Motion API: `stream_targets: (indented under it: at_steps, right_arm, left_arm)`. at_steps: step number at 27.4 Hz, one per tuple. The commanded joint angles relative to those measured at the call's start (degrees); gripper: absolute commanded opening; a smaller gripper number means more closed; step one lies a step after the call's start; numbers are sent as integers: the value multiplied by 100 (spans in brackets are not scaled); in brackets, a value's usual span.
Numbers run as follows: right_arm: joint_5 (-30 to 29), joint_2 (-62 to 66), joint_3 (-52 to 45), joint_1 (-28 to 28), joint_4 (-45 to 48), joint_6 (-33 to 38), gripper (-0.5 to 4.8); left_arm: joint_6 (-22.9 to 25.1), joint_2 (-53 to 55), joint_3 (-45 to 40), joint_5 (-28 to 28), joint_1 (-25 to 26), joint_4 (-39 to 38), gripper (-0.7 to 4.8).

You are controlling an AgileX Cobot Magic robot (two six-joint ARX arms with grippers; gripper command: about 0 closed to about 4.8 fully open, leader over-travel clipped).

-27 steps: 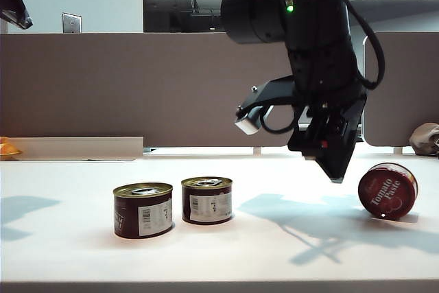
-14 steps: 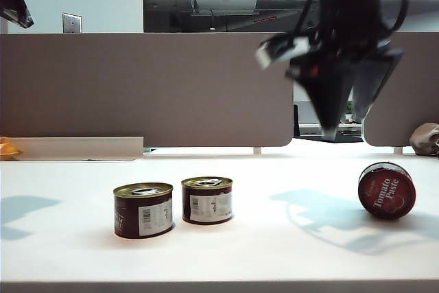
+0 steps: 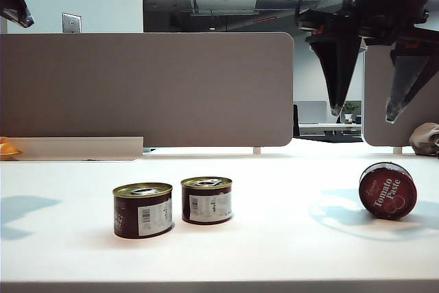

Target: Pick up the cans one by one and stack them together.

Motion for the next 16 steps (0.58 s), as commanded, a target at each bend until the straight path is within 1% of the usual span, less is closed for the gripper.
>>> stream_targets:
  at_steps: [1,4,7,10,14,16]
  right_arm:
    - [-85,-24,31,-70,0,654,374]
    - [-85,-20,28,-87,9,1335,374]
    - [127,-20,28,-87,-22,1652,379]
    - [337,26,26,-87,-114,2225,380]
    - [466,396,26,-87,-302,2286,381]
    - [439,496,26,-87,-297,2280,382]
  left_arm:
    - [17,-26,15,35,4,46,-6]
    - [17,-44,15,37,4,31,-6]
    - [17,-133,15,35,4,50,-6]
    - [17,-269,15,35,4,57,-6]
    - [-24,-382,15,81,4,33,-6]
    - [-24,-476,15,77,4,37,-6]
